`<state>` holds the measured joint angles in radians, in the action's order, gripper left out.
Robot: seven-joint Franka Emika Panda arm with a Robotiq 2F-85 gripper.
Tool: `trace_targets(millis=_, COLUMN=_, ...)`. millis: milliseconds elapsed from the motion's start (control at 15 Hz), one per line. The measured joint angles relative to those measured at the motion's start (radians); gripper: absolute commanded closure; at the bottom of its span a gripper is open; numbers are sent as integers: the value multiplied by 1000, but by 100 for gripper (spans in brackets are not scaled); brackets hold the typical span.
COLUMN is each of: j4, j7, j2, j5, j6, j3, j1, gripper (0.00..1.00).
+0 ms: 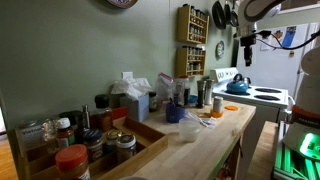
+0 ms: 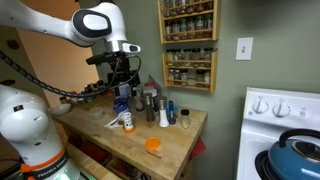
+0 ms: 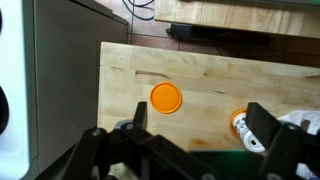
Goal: Put the clear circular lunchbox in the wooden tray on the left
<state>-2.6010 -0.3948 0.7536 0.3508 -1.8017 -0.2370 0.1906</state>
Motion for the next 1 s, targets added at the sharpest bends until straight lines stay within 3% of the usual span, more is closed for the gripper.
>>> trace_targets(millis=467, j4=-73, j7=93, j2=225, j5=-130, j6=66, j3=193, j1=-164, gripper=0)
trace_targets(millis=1000, j4=-68, j7=144, j2=208, j5=-128, j6=62, j3=179, j1=-168, gripper=0)
